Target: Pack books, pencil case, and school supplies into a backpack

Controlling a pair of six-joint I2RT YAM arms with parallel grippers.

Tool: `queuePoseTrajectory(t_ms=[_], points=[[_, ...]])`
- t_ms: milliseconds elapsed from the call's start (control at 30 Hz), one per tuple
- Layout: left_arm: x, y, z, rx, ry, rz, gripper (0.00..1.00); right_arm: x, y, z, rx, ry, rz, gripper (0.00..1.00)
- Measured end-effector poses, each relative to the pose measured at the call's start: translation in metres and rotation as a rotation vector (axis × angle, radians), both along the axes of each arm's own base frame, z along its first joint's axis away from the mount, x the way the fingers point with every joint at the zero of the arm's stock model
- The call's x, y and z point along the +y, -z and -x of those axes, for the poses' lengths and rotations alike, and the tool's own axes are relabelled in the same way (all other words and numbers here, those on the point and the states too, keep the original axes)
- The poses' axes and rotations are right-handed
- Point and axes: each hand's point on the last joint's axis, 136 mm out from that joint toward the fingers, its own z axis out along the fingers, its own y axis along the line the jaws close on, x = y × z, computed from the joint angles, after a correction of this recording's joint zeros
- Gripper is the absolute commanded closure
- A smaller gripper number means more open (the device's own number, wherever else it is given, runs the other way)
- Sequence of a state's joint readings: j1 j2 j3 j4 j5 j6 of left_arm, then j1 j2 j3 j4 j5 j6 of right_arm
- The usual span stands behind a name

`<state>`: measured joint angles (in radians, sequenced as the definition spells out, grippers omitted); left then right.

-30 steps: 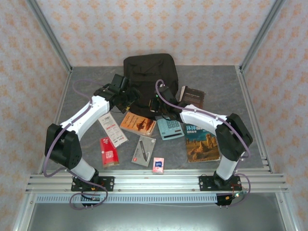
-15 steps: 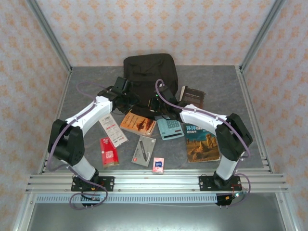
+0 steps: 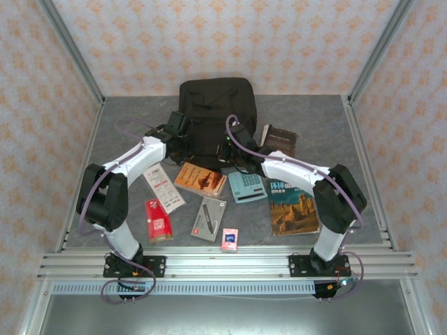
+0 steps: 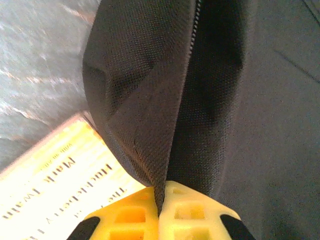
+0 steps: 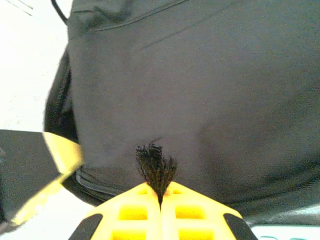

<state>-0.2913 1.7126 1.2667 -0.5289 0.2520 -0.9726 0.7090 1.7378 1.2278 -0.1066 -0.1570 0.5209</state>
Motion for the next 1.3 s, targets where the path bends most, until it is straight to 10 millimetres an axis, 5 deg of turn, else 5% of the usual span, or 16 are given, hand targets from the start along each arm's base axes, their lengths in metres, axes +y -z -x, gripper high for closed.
queuePoseTrajectory(t_ms=[133, 533, 867, 1300], points=[[0.019, -0.004, -0.006, -0.012, -0.025, -0.005, 1.0, -0.016, -0.004, -0.008, -0.006, 0.023, 0.018, 1.0], [0.032, -0.016, -0.01, -0.021, 0.011, -0.045, 1.0, -0.048, -0.01, -0.024, -0.017, 0.04, 0.08, 1.0], [0.041, -0.064, -0.027, -0.082, 0.037, -0.1, 1.0, -0.054, -0.043, -0.046, -0.131, -0.06, 0.198, 1.0], [0.072, -0.067, -0.025, -0.051, 0.023, -0.166, 1.0, -0.093, -0.016, -0.094, -0.066, 0.003, 0.204, 1.0]])
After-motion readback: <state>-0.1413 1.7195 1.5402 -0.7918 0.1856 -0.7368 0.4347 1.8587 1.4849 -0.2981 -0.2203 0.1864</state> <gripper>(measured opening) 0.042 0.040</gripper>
